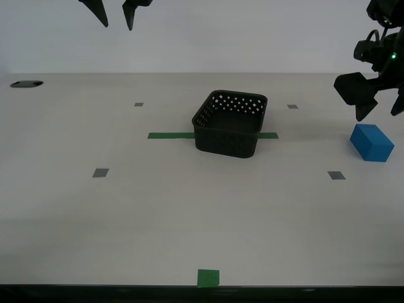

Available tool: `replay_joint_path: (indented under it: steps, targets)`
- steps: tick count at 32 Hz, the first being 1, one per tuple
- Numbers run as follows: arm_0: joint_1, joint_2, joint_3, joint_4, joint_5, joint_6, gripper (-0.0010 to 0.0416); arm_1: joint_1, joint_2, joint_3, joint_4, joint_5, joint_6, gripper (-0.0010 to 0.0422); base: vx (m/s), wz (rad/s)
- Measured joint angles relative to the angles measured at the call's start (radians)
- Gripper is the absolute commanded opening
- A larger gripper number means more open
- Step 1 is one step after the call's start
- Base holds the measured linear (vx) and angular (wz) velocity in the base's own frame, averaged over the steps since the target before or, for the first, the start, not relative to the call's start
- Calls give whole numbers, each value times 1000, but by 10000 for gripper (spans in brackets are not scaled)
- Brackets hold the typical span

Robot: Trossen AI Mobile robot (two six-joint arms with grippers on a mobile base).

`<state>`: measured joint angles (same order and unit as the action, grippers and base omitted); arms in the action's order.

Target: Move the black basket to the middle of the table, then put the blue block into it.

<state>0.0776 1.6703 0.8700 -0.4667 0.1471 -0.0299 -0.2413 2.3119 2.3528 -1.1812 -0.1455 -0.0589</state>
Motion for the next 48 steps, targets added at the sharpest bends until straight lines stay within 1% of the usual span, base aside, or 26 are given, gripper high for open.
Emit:
replay_joint_path:
  steps: [3,4,9,13,17,18,19,22,23,29,30,32,33,34,35,36,37,40,41,45,48]
  targets:
    - [-1,59,-3,-5,0,10,307,2,0,0,0,0,5,268,0,0]
    - [-1,80,0,-1,1,26,308,3,0,0,-1,0,6,267,0,0]
    - [-21,135,-2,19,0,31,318,6,0,0,-3,0,6,268,0,0]
    - [-39,156,-1,97,1,34,301,8,0,0,-3,0,6,267,0,0]
    - [-39,158,-1,121,0,34,303,8,0,0,-5,0,6,268,0,0]
    - [-40,158,0,123,-3,34,306,9,0,0,-6,0,6,267,0,0]
    - [-42,158,0,123,-37,35,309,9,0,0,-10,0,6,267,0,0]
    - [-44,158,0,138,-51,39,306,10,0,0,-21,0,6,267,0,0]
    - [-48,158,0,143,-64,43,302,10,0,0,-25,0,6,268,0,0]
    - [-64,158,0,141,-67,51,296,10,0,0,-37,0,6,268,0,0]
    - [-65,158,-1,124,-68,53,274,11,0,0,-44,0,6,268,0,0]
    - [-64,158,-3,123,-68,53,243,11,0,0,-46,0,6,267,0,0]
    - [-65,158,-4,123,-68,53,220,11,0,0,-48,0,6,268,0,0]
    - [-65,158,-8,123,-69,53,174,11,0,0,-48,0,6,267,0,0]
    - [-65,158,-8,121,-69,54,157,11,0,0,-48,0,6,268,0,0]
    - [-64,156,-11,125,-74,56,108,11,0,0,-48,0,6,267,0,0]
    - [-65,156,-12,124,-75,56,92,11,0,0,-48,0,6,268,0,0]
    - [-64,156,-14,124,-76,56,3,11,0,0,-48,0,6,268,0,0]
    - [-64,156,-14,124,-76,56,-7,11,0,0,-48,0,6,268,0,0]
    - [-64,154,-14,119,-76,49,-1,12,0,0,-51,0,6,267,0,0]
    - [-63,134,-14,84,-78,49,-1,12,0,0,-51,0,6,268,0,0]
